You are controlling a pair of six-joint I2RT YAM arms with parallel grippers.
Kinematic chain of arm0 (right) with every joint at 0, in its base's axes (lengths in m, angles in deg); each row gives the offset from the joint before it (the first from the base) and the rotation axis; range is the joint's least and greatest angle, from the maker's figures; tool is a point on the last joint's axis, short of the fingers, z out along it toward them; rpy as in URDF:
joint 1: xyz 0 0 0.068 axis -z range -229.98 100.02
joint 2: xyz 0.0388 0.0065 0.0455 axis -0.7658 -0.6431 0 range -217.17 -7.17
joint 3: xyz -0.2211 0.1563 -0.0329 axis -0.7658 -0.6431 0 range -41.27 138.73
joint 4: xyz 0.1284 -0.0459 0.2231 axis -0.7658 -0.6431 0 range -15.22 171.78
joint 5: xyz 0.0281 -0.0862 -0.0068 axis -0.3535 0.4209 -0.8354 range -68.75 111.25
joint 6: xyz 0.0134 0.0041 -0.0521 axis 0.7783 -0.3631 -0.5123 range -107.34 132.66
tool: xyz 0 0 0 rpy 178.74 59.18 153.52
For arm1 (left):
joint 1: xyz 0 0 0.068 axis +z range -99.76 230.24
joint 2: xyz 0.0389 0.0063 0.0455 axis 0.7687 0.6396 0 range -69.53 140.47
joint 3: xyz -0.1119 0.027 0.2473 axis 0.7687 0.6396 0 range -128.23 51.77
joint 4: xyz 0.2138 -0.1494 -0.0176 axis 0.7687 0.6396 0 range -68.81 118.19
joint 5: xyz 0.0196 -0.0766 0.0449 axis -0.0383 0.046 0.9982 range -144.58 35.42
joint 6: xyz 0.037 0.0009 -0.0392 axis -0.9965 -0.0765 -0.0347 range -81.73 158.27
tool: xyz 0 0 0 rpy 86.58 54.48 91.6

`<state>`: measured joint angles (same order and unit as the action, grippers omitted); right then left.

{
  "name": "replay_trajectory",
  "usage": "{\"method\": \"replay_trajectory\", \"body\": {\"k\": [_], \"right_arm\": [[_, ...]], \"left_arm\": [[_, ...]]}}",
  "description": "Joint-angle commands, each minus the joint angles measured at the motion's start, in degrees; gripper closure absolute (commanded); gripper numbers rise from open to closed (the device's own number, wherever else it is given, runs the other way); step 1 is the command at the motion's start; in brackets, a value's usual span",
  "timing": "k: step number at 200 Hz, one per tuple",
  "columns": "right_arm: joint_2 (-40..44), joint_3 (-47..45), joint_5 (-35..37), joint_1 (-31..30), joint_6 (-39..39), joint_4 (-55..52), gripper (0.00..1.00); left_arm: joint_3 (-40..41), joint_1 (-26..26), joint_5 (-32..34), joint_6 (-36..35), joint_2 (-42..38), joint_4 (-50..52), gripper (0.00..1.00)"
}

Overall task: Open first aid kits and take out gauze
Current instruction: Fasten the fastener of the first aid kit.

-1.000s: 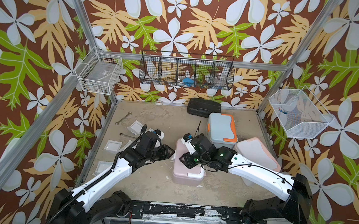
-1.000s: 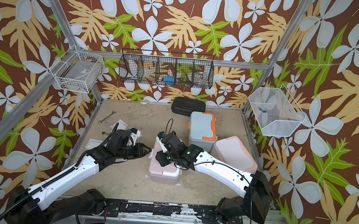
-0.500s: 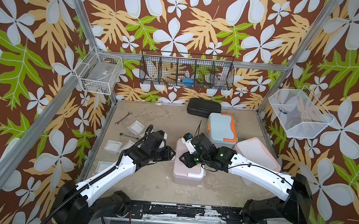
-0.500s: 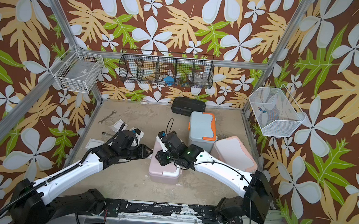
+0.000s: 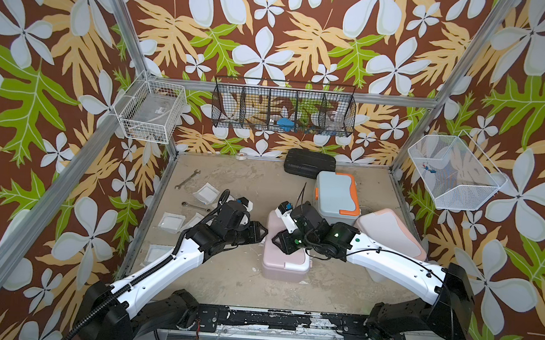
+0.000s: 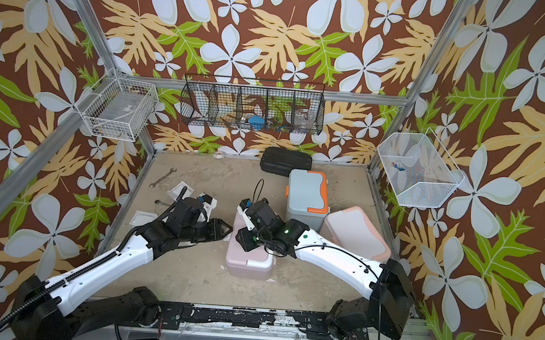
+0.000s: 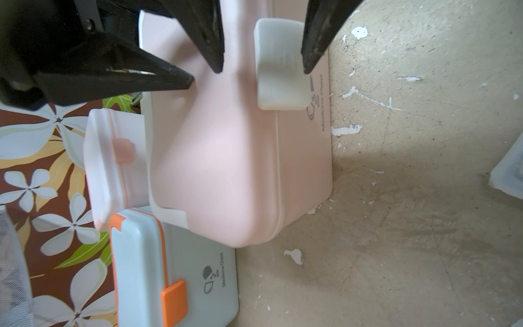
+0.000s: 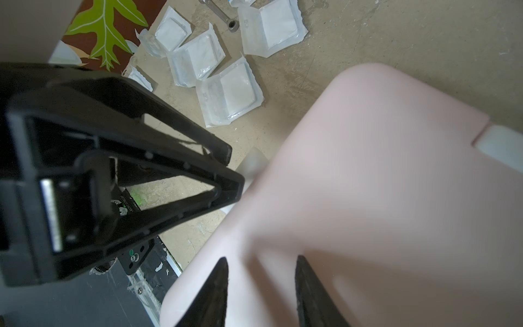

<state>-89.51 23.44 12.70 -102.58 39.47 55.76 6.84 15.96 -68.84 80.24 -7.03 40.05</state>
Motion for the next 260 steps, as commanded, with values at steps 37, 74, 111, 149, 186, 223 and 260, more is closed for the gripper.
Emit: {"method": "replay_trajectory", "body": {"k": [37, 74, 111, 149, 186, 223, 260], "right_arm": [[1.08, 0.89, 0.39, 0.17, 0.96, -9.25, 0.6], [4.62, 1.91, 1.21, 2.56, 1.31, -10.06, 0.55], [8.71, 0.53, 1.7, 7.72, 0.55, -10.72, 0.46], [9.43, -3.98, -1.84, 12.15, -0.42, -8.93, 0.36], [6.71, -7.1, -7.68, 12.18, -0.51, -6.3, 0.36], [6.22, -7.92, -8.84, 12.21, -0.36, -5.09, 0.37], [5.66, -8.56, -9.79, 12.17, -0.05, -3.99, 0.38]], "left_arm": [[-0.85, -0.03, -1.97, 1.54, -0.88, -1.17, 0.38], [-1.12, 0.01, -2.78, 1.61, -0.67, -1.14, 0.35], [-1.48, -0.17, -3.4, 1.71, 0.13, -1.68, 0.33], [-1.53, -1.26, -3.84, 1.79, 2.17, -2.98, 0.33], [-1.4, -2.08, -4.18, 2.3, 3.57, -4.19, 0.33], [-0.56, -2.37, -5.41, 3.15, 4.46, -6.36, 0.33], [2.42, -2.62, -8.09, 5.69, 5.0, -11.63, 0.33]]}}
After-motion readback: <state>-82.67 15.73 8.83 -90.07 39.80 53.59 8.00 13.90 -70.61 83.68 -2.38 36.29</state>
